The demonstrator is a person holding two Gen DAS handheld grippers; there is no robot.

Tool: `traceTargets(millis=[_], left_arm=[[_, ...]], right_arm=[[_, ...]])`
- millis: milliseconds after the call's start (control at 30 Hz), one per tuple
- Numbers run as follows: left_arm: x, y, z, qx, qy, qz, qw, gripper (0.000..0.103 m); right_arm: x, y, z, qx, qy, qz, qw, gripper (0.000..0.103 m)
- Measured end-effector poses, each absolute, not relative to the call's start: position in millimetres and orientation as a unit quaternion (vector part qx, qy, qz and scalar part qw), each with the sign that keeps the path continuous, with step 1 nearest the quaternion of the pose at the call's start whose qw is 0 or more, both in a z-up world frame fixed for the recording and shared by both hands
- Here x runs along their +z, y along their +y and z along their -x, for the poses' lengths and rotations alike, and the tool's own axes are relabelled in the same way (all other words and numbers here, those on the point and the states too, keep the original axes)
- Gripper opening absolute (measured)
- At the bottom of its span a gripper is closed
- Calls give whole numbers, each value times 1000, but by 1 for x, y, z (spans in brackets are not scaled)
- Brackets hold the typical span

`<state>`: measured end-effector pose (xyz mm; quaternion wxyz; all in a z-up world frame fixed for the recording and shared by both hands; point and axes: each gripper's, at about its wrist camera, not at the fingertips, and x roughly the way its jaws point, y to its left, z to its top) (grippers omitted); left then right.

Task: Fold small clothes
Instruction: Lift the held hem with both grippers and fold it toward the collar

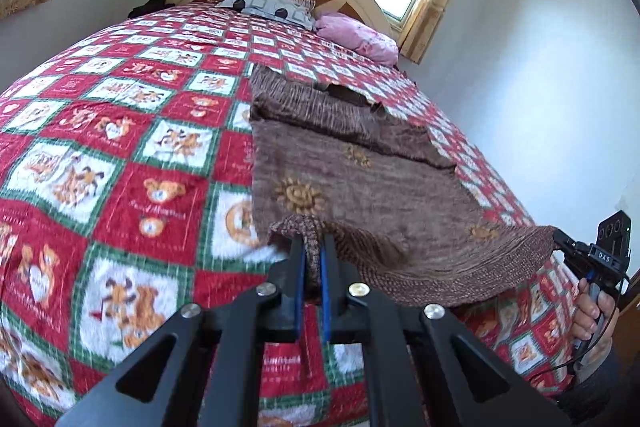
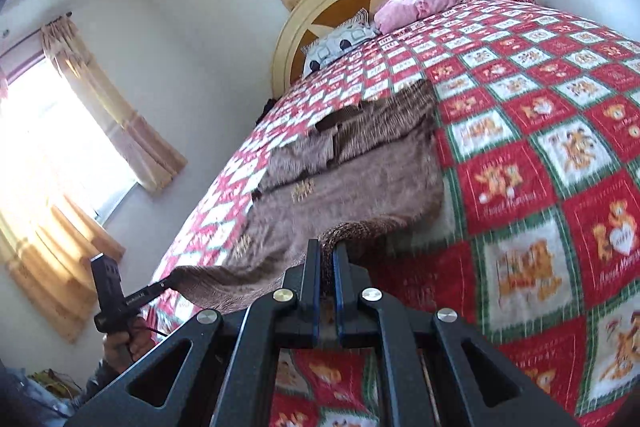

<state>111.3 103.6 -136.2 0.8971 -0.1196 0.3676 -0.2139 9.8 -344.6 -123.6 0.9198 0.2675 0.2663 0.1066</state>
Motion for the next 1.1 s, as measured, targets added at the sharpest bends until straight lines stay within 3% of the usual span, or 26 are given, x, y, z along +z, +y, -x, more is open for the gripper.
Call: traceTargets(millis=[700, 1100], left_arm=[[-80, 82, -217, -206, 343, 112, 910, 7], [-76, 67, -300, -177, 353, 126, 910, 7]], right_arm=[[-76, -355, -110, 96, 240, -249, 933, 4], [-59, -363, -194, 76, 248, -246, 934, 4]])
